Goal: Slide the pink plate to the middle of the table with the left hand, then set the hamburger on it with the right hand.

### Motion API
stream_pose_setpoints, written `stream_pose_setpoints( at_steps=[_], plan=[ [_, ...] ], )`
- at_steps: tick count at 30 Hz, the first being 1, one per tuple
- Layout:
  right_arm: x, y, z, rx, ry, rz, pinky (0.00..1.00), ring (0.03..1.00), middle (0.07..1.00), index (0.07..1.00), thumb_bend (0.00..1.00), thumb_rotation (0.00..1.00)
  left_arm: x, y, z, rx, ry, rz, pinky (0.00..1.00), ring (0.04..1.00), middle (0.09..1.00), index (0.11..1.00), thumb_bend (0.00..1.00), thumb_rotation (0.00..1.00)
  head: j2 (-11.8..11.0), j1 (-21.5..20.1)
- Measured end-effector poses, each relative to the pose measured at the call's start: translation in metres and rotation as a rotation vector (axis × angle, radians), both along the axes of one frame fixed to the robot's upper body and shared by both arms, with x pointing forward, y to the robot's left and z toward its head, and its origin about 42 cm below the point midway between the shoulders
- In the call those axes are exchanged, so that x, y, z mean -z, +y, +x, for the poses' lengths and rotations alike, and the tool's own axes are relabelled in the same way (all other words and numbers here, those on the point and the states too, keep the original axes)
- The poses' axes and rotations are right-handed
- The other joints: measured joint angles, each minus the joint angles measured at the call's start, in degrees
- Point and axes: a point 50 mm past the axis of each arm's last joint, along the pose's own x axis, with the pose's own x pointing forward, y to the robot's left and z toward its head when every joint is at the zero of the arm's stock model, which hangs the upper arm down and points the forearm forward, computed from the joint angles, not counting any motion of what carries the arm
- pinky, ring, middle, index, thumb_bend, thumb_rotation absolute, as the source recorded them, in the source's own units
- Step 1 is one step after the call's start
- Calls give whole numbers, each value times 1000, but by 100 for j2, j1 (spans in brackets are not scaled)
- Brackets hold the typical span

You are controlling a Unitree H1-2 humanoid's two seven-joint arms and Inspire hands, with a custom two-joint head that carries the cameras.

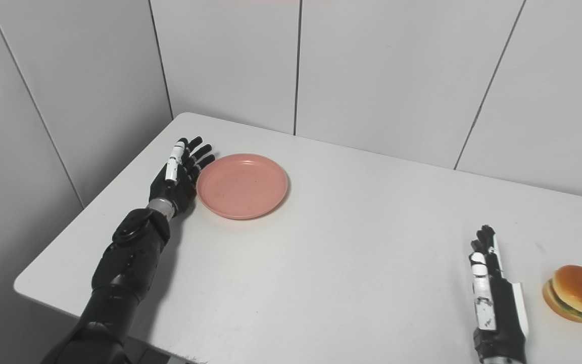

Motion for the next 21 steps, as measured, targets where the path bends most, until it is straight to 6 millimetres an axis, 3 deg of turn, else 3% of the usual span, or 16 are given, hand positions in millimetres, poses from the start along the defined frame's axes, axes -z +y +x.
stream_pose_setpoints(
  at_steps=[21],
  plan=[
    [0, 3, -3, 21, 5, -3, 1000, 978, 995, 1000, 143, 1000, 6, -56, -1, 139, -8, -41, 909, 896, 897, 893, 347, 1000, 184, -360]
  ],
)
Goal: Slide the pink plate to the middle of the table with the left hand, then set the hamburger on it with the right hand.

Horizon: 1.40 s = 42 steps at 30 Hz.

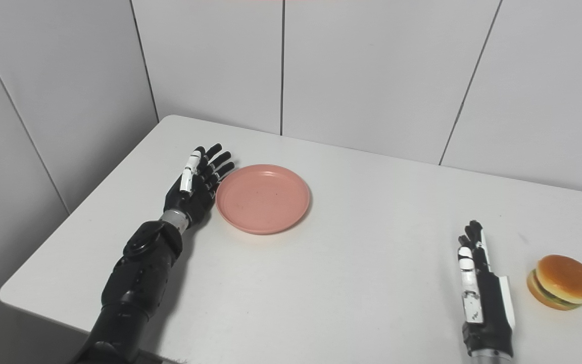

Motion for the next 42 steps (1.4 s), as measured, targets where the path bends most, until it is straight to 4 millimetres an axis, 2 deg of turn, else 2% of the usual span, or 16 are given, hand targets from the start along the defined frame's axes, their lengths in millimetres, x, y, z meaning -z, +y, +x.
stream_pose_setpoints(
  at_steps=[11, 22, 31, 42],
  plan=[
    [1, 5, -2, 9, 19, -9, 990, 957, 973, 986, 170, 1000, 2, -39, -1, 121, -4, 9, 914, 905, 906, 897, 346, 1000, 97, -255],
    [2, 12, -6, 33, 41, -6, 987, 960, 976, 987, 192, 1000, 2, -80, -22, 242, 5, 11, 934, 914, 916, 912, 330, 1000, 228, -589],
    [1, 20, -10, 40, 63, -15, 966, 958, 977, 989, 198, 1000, 0, -114, -46, 330, 13, -11, 906, 896, 906, 904, 323, 1000, 334, -809],
    [0, 25, -15, 38, 88, -4, 959, 958, 973, 987, 183, 1000, -1, -135, -68, 400, 20, -38, 894, 888, 886, 874, 338, 1000, 457, -1019]
  ],
)
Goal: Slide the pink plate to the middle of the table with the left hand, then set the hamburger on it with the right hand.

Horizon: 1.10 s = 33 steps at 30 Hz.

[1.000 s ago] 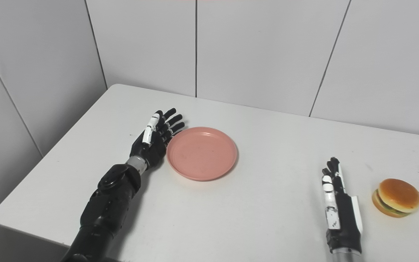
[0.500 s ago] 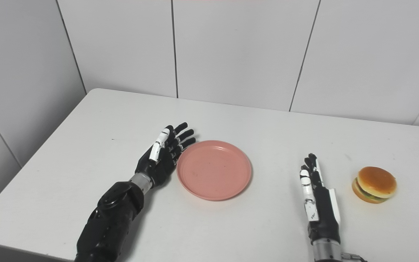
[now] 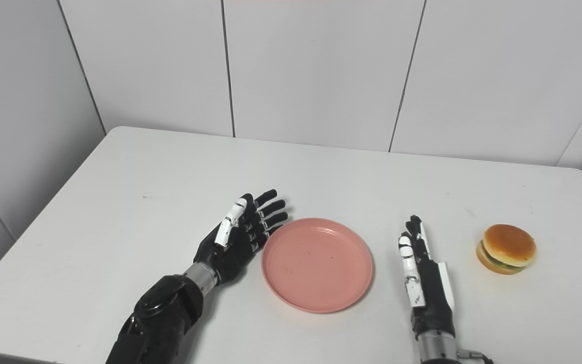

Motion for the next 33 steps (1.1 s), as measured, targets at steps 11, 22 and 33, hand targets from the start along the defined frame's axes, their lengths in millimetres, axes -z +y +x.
stream_pose_setpoints(
  at_steps=[11, 22, 33],
  plan=[
    [1, 1, -1, 7, 12, -18, 979, 960, 975, 986, 221, 1000, 2, -9, -3, 20, 1, -13, 901, 892, 887, 879, 351, 1000, 0, -413],
    [-4, -4, -4, 34, -4, -79, 950, 951, 963, 978, 292, 1000, 4, -13, -2, 10, -4, -32, 922, 908, 906, 900, 354, 1000, -132, -915],
    [-69, -31, 6, 74, -231, -379, 897, 944, 966, 969, 445, 1000, 5, -2, -4, -7, -10, -40, 900, 903, 906, 911, 342, 1000, -386, -1750]
  ],
)
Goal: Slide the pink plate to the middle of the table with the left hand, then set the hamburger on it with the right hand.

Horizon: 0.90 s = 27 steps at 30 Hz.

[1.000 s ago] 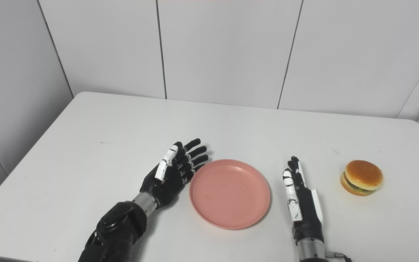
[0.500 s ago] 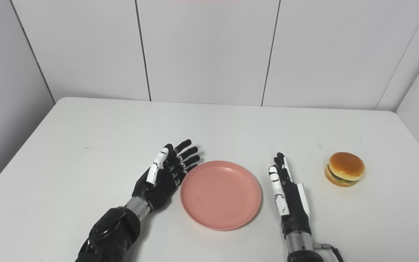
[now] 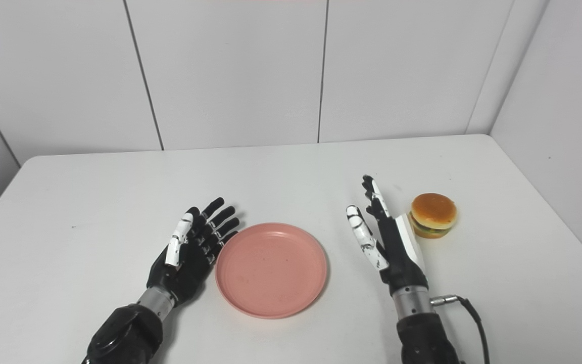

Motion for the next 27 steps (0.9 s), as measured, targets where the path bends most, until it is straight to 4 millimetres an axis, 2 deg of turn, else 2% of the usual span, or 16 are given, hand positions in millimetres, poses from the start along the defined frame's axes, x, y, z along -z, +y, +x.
stream_pose_setpoints(
  at_steps=[2, 5, 8, 15, 17, 18, 23, 26, 27],
  plan=[
    [-11, 1, 5, 0, -34, -25, 914, 950, 964, 965, 450, 1000, 0, 4, -2, -6, -3, 0, 896, 903, 910, 912, 334, 1000, -131, -306],
    [-21, 1, 9, 2, -68, -82, 927, 956, 968, 969, 465, 1000, 1, 15, -5, -2, -10, -8, 916, 921, 930, 930, 325, 1000, -210, -526],
    [-25, -7, 10, 25, -87, -167, 870, 923, 950, 960, 471, 1000, 2, 26, -7, -9, -14, -8, 958, 947, 948, 943, 317, 1000, -272, -868],
    [-54, -22, 17, 111, -196, -325, 801, 892, 935, 959, 545, 934, 4, 39, -8, 8, -21, -7, 987, 952, 949, 952, 295, 1000, -351, -1134],
    [-63, -27, 20, 146, -231, -358, 667, 855, 934, 961, 593, 916, 5, 41, -7, 18, -21, -19, 990, 956, 955, 956, 294, 1000, -378, -1248],
    [-67, -31, 22, 163, -244, -367, 633, 845, 935, 961, 605, 911, 5, 42, -7, 21, -20, -26, 991, 957, 956, 956, 293, 1000, -378, -1248],
    [-77, -45, 26, 262, -266, -441, 722, 860, 933, 933, 684, 832, 6, 46, -4, 26, -20, -44, 1000, 964, 959, 955, 287, 1000, -378, -1274],
    [-81, -58, 27, 327, -247, -495, 709, 875, 951, 940, 739, 807, 6, 48, -4, 28, -21, -45, 987, 957, 954, 949, 286, 1000, -334, -1301],
    [-82, -62, 27, 345, -237, -504, 695, 882, 964, 946, 796, 818, 6, 48, -4, 28, -21, -44, 987, 958, 954, 949, 287, 1000, -334, -1301]
  ],
)
